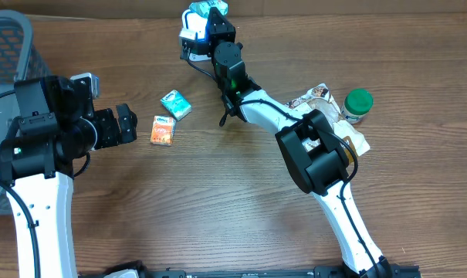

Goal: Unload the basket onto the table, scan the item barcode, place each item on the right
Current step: 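Hold the packet at the scanner, then carry it right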

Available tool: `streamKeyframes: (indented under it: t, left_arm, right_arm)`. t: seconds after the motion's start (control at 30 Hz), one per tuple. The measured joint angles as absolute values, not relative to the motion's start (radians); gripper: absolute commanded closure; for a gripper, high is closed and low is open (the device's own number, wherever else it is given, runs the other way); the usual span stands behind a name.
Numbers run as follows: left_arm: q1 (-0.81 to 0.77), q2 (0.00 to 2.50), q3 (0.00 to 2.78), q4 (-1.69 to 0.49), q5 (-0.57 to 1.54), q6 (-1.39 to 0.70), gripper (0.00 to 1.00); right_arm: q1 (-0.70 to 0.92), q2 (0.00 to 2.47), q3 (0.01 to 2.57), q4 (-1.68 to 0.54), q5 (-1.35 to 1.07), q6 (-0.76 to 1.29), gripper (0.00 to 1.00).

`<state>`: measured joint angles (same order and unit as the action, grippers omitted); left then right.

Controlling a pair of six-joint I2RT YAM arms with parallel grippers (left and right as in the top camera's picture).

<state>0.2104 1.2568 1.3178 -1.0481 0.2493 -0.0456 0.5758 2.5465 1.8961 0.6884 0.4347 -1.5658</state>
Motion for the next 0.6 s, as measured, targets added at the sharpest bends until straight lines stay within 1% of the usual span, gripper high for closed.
streamKeyframes:
  t: [0.2,0.33,0.4,0.47,0.6]
  left_arm:
    - [0.210,1.257,1.318,-1.048,0.249,-0.046,0.00]
    - [0.210,1.257,1.318,-1.048,0.249,-0.046,0.00]
    - [0.210,1.257,1.318,-1.049,0.249,-0.046,0.00]
    - [0.210,1.257,1.318,-1.048,0.250,-0.046,0.01]
    - [0.210,1.257,1.318,-1.049,0.250,-0.046,0.00]
  right_arm:
    - [0.577,2.540,1.896,0.686,0.450,-1.544,0.96]
    - [0.581,2.486,1.896,0.602,0.514,-1.448,0.96]
    - [0.585,2.435,1.895,0.529,0.545,-1.394,0.96]
    - [0.595,2.355,1.895,0.395,0.584,-1.323,0.96]
    - [0.633,2.148,1.895,0.035,0.595,-1.140,0.96]
